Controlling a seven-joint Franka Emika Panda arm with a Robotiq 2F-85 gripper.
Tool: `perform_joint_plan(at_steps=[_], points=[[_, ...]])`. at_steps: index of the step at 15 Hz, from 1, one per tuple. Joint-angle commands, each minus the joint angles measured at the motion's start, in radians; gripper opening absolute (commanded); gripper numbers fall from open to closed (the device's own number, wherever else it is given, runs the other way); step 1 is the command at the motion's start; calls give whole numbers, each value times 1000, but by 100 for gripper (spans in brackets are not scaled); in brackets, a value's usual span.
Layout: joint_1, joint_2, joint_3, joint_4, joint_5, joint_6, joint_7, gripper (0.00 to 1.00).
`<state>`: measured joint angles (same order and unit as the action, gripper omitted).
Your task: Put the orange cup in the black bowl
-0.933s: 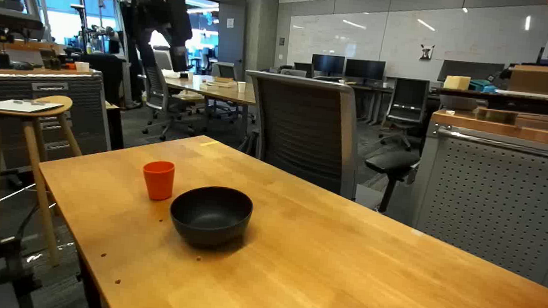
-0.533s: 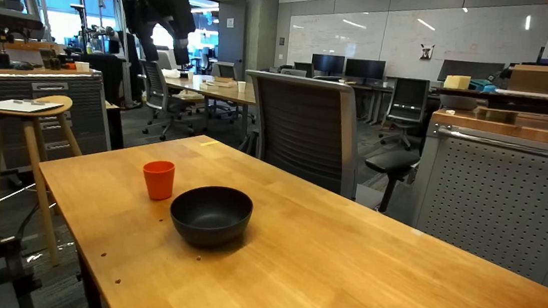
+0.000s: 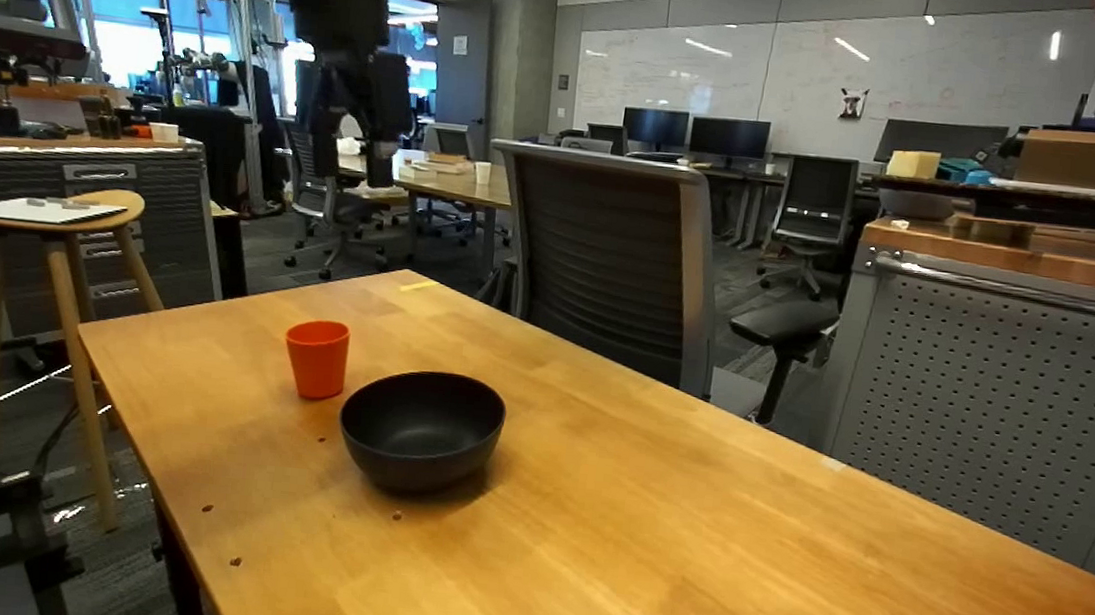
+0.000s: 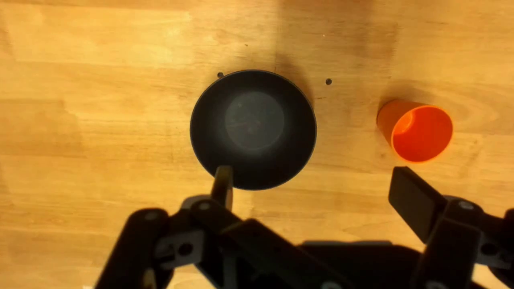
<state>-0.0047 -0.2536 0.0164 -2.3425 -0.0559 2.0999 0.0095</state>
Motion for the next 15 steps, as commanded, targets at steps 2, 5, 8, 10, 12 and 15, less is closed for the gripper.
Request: perform_joint_plan(at_steps=[2, 5, 8, 10, 12, 15], points=[[38, 319, 21, 294, 30, -110, -59, 100], [56, 499, 47, 448, 119, -129, -136, 100], [60, 633, 92, 530, 202, -129, -196, 100], [64, 679, 117, 543, 232, -124, -201, 100], [73, 708, 129, 536, 232, -110, -183, 100], [84, 707, 127, 489, 218, -81, -150, 100]])
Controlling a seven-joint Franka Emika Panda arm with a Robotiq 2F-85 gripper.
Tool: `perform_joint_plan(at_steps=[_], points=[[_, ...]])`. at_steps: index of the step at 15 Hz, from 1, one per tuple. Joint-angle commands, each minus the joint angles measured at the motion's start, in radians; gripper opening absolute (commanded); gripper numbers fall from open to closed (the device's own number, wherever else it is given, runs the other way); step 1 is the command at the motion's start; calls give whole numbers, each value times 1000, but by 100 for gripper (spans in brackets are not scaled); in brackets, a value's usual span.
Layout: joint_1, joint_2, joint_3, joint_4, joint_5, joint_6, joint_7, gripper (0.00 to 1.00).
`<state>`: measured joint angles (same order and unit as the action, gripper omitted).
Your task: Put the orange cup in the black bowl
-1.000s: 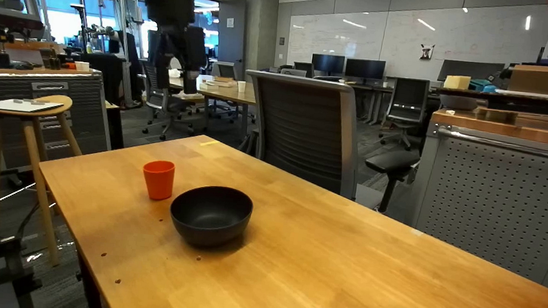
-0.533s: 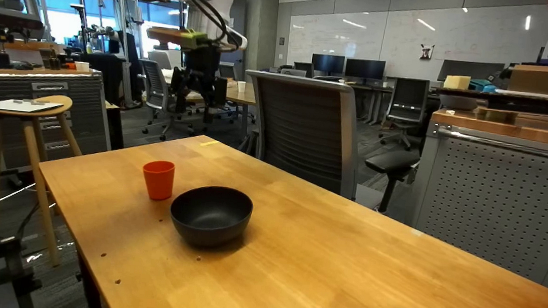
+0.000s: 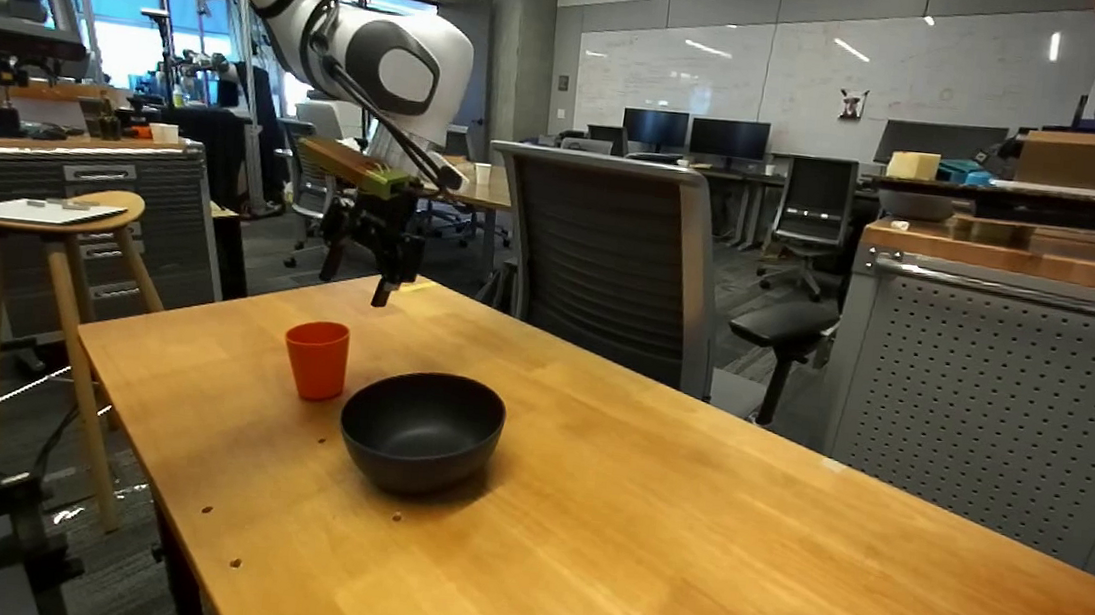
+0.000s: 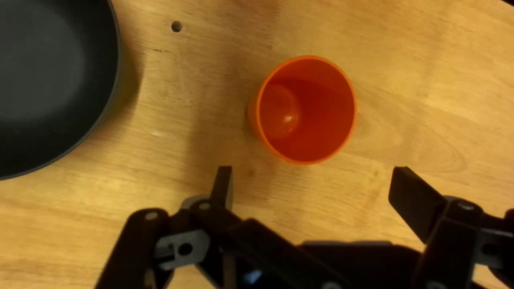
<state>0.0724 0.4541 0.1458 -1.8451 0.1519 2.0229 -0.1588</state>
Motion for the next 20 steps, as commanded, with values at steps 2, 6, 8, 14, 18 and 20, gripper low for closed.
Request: perform_joint_plan(at_steps=[2, 6, 8, 14, 18, 20], points=[[13, -8, -13, -42, -4, 16, 47, 100], [20, 1, -26, -95, -23, 55, 93, 100], [22, 10, -31, -117, -30, 88, 111, 100], [48, 35, -47, -140, -124, 163, 158, 51], [46, 20, -44, -155, -129, 192, 163, 20], [31, 10, -35, -161, -108, 203, 139, 5]])
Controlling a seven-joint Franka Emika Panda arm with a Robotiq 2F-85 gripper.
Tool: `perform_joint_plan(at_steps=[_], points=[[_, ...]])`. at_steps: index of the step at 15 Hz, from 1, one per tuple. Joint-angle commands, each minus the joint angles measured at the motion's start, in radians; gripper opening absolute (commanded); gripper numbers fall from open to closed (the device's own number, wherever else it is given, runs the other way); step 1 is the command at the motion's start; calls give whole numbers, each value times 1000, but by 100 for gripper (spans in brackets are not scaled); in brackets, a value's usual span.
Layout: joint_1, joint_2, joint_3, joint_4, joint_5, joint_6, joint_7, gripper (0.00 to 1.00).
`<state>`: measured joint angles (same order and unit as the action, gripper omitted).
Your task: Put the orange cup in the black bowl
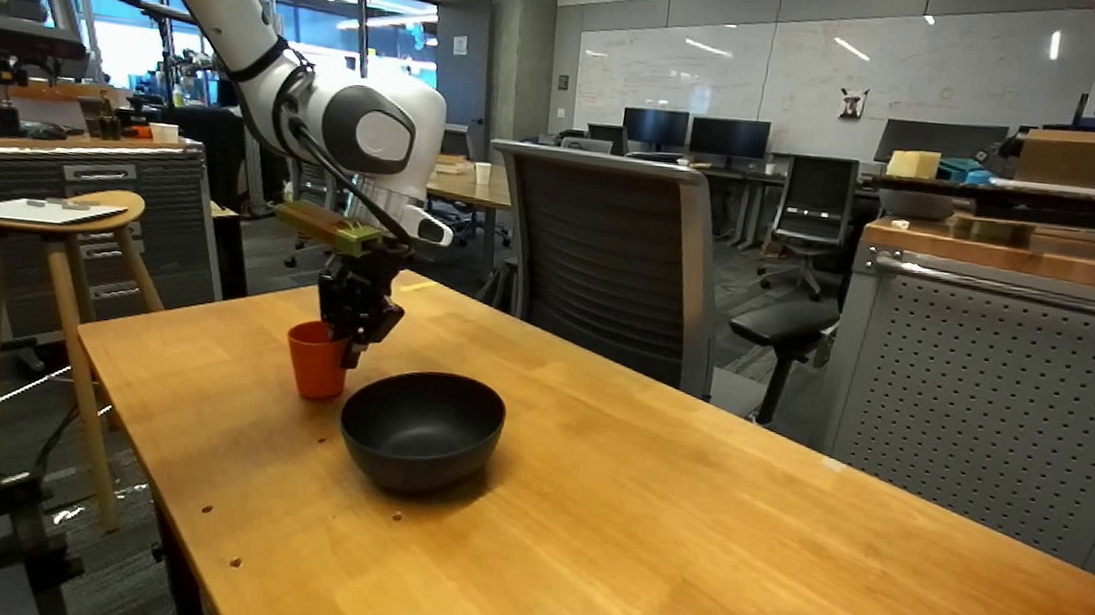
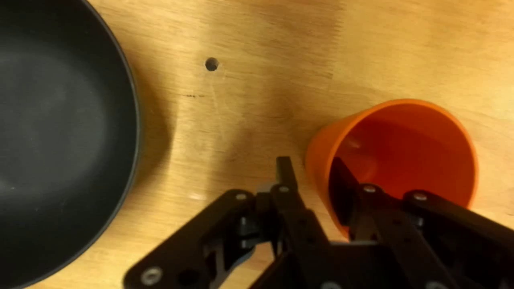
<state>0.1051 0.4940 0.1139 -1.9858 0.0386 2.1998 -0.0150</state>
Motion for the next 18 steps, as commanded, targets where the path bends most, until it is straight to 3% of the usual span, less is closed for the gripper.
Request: perform_joint_plan(at_steps=[1, 6, 14, 18], points=[[-17, -42, 3, -32, 28, 39, -21, 0], [-84, -185, -6, -146, 144, 147, -37, 1], [-126, -542, -158, -419, 47, 186, 236, 1], [-149, -505, -171, -452, 45, 207, 245, 1]])
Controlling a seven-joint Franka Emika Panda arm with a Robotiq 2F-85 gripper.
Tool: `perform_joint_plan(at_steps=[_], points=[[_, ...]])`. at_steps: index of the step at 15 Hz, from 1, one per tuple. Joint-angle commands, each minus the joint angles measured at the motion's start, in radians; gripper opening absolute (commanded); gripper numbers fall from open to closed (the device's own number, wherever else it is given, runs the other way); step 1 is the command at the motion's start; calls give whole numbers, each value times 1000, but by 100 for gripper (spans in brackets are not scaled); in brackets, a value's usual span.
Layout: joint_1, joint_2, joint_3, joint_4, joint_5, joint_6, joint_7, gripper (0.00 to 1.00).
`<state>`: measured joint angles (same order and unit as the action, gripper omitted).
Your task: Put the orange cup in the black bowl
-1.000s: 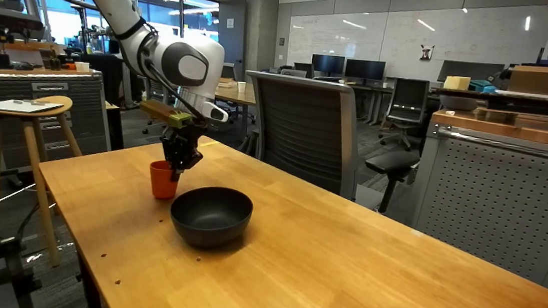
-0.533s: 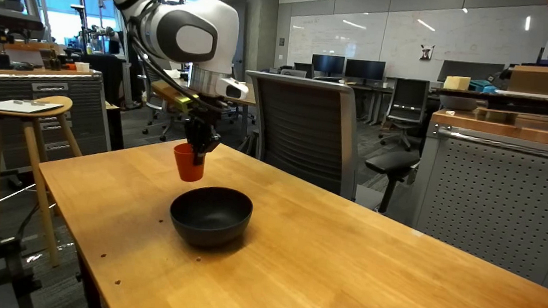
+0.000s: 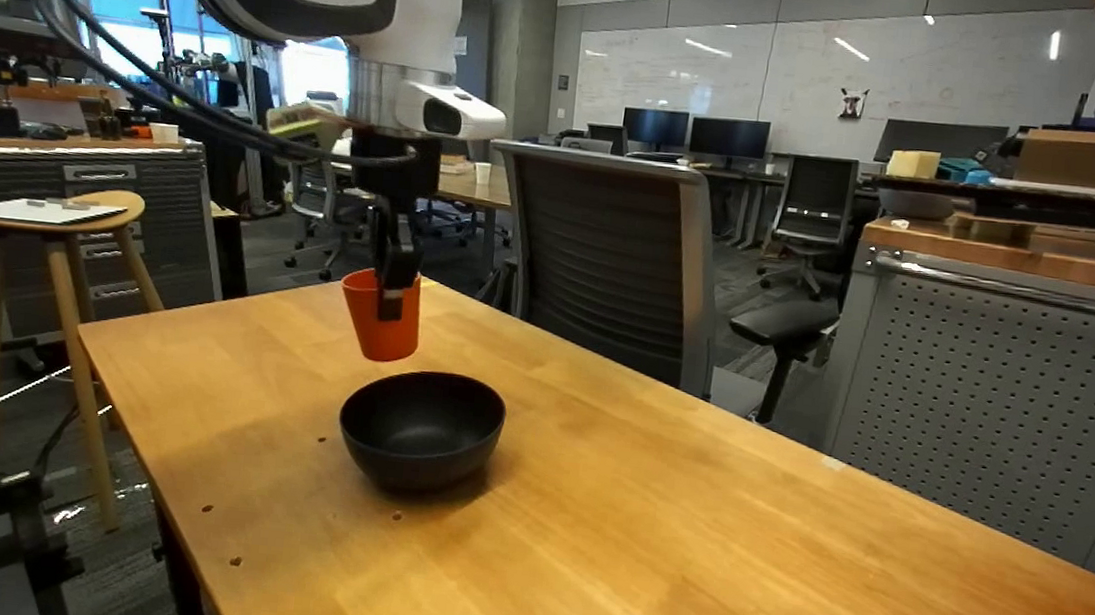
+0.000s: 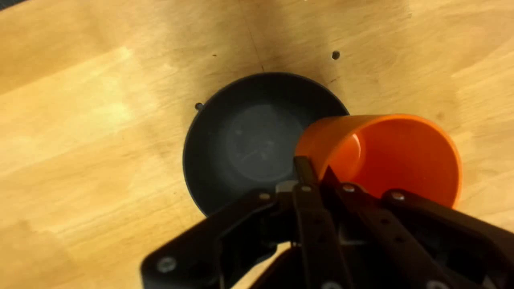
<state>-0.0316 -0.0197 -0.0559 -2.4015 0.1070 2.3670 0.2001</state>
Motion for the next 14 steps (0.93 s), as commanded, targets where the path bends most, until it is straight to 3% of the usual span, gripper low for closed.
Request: perform_joint_plan(at_steps=[1, 6, 10, 11, 12, 14], points=[[-16, 41, -2, -30, -33, 64, 19, 1], [-30, 217, -28, 50, -90, 169, 37, 1], [-71, 307, -18, 89, 35, 228, -69, 1], [-98, 309, 13, 90, 118, 240, -140, 9], [-113, 309, 30, 91, 171, 246, -180, 31], [-120, 265, 42, 69, 209, 241, -238, 35]])
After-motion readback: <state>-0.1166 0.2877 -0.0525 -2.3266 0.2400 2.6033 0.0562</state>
